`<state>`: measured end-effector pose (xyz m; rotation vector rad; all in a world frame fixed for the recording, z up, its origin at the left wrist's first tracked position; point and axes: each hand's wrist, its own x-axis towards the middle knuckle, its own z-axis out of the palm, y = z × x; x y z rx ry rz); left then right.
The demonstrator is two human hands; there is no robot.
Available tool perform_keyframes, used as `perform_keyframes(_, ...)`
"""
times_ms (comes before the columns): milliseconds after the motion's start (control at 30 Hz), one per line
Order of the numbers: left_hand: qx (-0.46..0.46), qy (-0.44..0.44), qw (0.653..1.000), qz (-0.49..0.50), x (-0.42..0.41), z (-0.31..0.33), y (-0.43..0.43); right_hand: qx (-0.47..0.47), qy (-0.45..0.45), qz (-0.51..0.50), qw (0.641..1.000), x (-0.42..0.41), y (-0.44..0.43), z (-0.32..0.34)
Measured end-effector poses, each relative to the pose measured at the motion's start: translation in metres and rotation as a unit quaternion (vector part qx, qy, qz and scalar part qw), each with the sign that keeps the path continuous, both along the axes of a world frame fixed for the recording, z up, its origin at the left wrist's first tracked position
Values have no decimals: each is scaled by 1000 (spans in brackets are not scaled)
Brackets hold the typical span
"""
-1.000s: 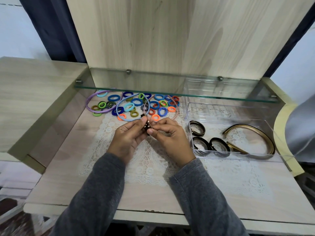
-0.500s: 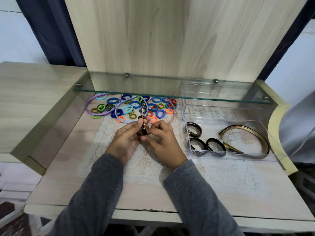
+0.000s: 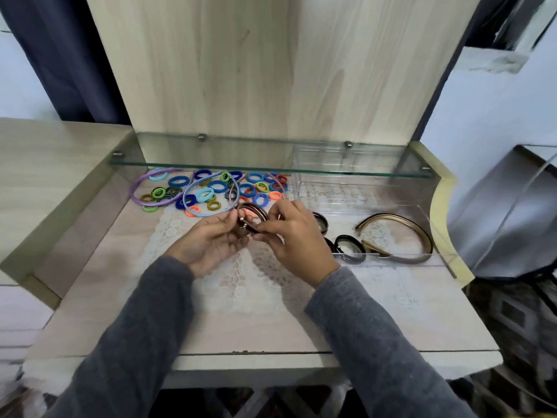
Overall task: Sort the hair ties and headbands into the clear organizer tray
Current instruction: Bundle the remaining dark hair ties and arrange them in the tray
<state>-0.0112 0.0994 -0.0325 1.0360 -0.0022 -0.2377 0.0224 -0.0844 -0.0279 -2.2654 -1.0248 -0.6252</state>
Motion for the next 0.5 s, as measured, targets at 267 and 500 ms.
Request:
perform_keyframes(267, 94, 61, 988, -108, 16, 58, -23, -95, -96, -33, 990, 2, -46, 47)
perform_keyframes(500, 384, 75, 918, -65, 41, 78, -79, -155, -113, -61, 979, 8, -89, 63)
